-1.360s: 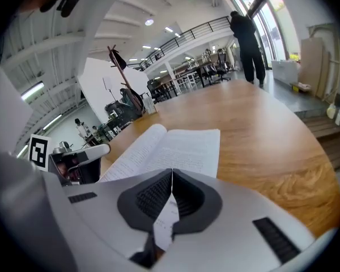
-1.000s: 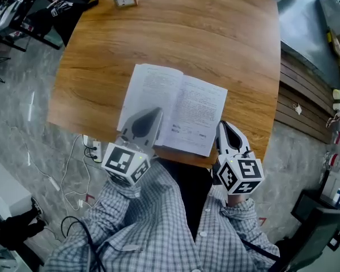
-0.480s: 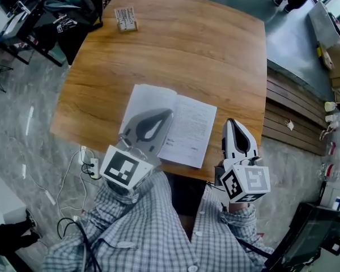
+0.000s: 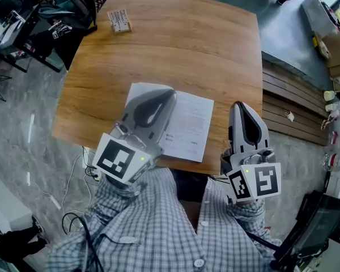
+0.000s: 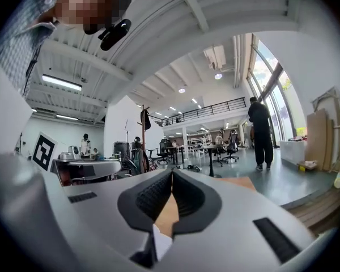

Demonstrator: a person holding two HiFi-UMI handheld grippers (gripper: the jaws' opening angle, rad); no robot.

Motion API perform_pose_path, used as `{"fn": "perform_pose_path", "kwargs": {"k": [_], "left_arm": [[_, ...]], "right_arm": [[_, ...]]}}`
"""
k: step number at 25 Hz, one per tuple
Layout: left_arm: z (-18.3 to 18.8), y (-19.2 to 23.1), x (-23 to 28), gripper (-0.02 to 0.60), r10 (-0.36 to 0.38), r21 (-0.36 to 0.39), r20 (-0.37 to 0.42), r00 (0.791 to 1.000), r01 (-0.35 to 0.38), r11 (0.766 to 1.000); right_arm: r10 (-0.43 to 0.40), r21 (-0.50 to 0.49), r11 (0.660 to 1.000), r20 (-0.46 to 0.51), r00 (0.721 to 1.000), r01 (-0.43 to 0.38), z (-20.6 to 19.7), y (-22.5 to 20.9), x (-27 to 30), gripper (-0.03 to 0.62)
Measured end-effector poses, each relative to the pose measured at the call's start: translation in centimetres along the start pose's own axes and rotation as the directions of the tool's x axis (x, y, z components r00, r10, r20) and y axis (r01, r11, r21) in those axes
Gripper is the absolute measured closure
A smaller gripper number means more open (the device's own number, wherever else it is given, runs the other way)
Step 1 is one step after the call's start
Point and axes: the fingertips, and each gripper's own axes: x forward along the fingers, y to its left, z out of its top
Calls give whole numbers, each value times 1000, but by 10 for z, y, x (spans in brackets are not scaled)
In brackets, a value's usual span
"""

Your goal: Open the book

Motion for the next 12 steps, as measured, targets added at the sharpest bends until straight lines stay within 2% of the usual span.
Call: {"fn": "perform_pose_path", "kwargs": {"k": [4, 12], "left_arm": [[3, -6, 2, 572, -24, 9, 6, 1000, 24, 1000], [0, -22, 9, 572, -76, 23, -7, 997, 76, 997]], "right_arm": [[22, -29, 999, 29, 999, -21, 7, 6, 0, 574], [69, -55, 996, 8, 998, -69, 3, 16, 5, 574]]}}
